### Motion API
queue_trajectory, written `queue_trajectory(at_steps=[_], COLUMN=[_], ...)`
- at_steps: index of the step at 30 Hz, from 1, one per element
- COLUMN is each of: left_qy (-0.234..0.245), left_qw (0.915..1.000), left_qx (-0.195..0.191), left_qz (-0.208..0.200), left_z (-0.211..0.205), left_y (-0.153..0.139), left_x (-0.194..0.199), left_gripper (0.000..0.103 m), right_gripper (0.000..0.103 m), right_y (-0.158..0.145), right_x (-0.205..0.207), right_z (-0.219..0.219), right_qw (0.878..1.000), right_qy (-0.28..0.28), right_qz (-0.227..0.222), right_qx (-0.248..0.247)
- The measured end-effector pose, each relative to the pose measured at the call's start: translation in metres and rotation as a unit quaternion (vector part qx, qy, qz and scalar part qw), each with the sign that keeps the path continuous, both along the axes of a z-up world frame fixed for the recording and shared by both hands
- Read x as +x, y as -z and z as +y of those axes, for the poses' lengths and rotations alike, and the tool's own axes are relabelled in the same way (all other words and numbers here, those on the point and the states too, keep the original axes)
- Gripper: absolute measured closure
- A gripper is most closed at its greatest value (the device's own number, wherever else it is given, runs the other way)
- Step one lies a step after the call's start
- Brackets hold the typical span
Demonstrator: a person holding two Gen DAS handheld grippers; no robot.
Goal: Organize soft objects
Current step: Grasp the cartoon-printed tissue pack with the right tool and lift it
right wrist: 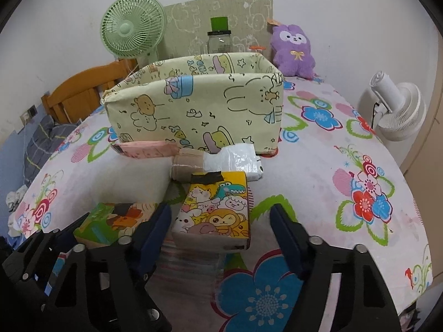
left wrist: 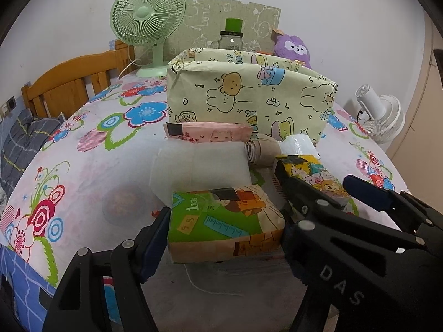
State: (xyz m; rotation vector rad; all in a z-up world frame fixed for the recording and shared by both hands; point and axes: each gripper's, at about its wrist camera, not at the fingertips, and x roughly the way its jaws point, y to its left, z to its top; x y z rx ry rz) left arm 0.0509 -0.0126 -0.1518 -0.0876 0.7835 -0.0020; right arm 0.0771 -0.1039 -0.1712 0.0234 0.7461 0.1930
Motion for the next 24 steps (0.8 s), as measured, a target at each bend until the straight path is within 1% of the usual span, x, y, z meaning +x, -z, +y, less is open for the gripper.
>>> queue_trajectory(at_steps=[2, 3, 4, 10, 17, 24], left_qy=[0.0, 0.0, 0.0, 0.002, 0.005, 0.005], left_qw=[1.0, 1.0, 1.0, 1.0, 0.9999, 0.9994], left_qx=[0.0, 0.001, 0.002, 0.004, 0.007, 0.011], left_qz=[0.0, 0.0, -0.001, -0.006, -0.014, -0.032], left_z=[0.0, 0.0, 0.0, -0.002, -0.007, -0.009], left_y=[0.0, 0.0, 0.0, -0.003, -0.01, -0.021], left_x=[0.0, 0.0, 0.0, -0.003, -0.01, -0.018], left_gripper=[0.027, 0.027, 0.027, 0.027, 0.028, 0.028], right_gripper=[0.038, 0.044, 0.048, 0.051, 0.051, 0.051], right_y=[0.0, 0.0, 0.0, -0.002, -0.008, -0.019], right_x=[0.0, 0.0, 0.0, -0.002, -0.011, -0.022], right_z=[0.0, 0.0, 0.0, -0.002, -0.006, -0.009], right_qw=[1.0, 1.0, 1.0, 1.0, 1.0, 0.999], right_qy=[0.0, 0.0, 0.001, 0.002, 0.005, 0.006], right_qz=[-0.001, -0.001, -0.001, -0.005, -0.016, -0.033], right_qx=[0.0, 0.0, 0.0, 0.003, 0.007, 0.011])
